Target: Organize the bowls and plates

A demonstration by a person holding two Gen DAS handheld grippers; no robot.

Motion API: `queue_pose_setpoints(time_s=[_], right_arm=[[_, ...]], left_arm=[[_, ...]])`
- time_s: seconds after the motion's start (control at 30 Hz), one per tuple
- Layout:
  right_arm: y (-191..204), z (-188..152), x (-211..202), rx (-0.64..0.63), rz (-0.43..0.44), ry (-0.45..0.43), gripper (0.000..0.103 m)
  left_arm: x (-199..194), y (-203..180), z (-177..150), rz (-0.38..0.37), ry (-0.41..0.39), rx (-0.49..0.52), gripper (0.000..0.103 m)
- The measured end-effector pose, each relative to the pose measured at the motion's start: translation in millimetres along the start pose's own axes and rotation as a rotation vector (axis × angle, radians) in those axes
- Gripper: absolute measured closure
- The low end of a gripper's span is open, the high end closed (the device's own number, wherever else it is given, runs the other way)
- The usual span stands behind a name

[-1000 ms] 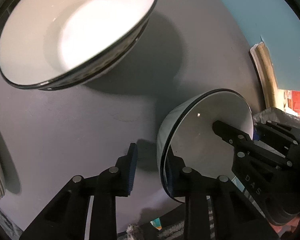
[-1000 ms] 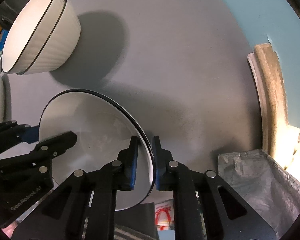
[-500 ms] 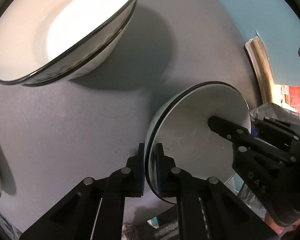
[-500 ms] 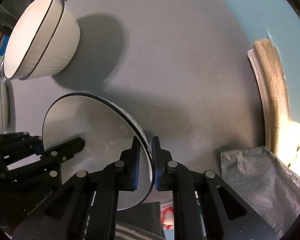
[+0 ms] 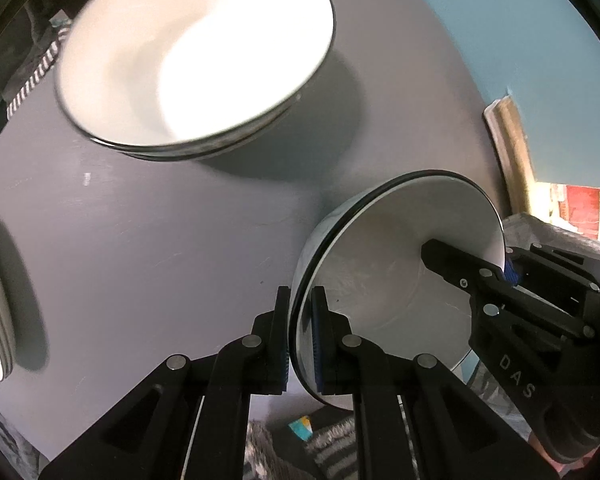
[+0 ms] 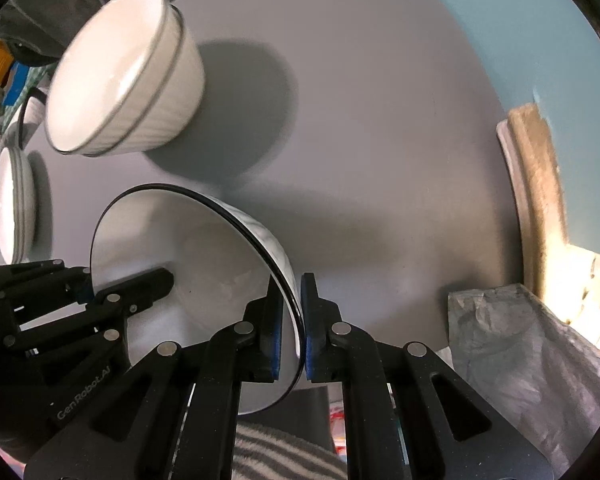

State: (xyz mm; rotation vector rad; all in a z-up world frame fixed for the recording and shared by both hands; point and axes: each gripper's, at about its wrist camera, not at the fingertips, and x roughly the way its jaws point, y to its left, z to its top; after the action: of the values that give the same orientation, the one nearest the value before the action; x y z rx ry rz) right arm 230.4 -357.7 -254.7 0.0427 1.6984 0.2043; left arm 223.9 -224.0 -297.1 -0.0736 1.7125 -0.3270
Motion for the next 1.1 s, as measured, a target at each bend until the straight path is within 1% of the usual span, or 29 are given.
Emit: queue_pose_setpoints(time_s=[0.2, 0.37, 0.4, 0.53, 0.7, 0.77, 0.8, 0.83, 1.1], right_arm=[[19, 8, -25, -0.022, -0.014, -0.015, 0.095], [31, 24, -46, -0.043, -0.014, -0.04, 0.095], [34, 30, -51, -0.051, -0.011, -0.047, 0.095], [43, 44, -58, -0.08, -0.012, -0.064, 0.095], [53, 65, -57, -0.13, -0.013, -0.075, 0.095], [63, 61, -50, -0.142, -0.015, -0.079, 0.095], [65, 67, -50, -0.148, -0.016, -0.08, 0.095], [68, 64, -46, -0.152, -0.016, -0.08, 0.095], [73, 92, -37, -0.164, -0.011, -0.05, 0.095]], left_arm=[[-29, 4, -7, -0.016, -0.037, -0.029, 0.095], [-56, 11, -5, -0.005, -0.078, -0.049, 0.094], [-62, 7, -2, -0.001, -0.087, -0.053, 0.094], [-73, 16, 17, 0.009, -0.112, -0.071, 0.094], [-86, 32, 32, 0.03, -0.139, -0.102, 0.094], [-88, 38, 37, 0.034, -0.144, -0.113, 0.094], [-90, 41, 41, 0.036, -0.145, -0.12, 0.094], [-90, 43, 44, 0.039, -0.146, -0.125, 0.094], [-85, 56, 66, 0.072, -0.14, -0.147, 0.094]])
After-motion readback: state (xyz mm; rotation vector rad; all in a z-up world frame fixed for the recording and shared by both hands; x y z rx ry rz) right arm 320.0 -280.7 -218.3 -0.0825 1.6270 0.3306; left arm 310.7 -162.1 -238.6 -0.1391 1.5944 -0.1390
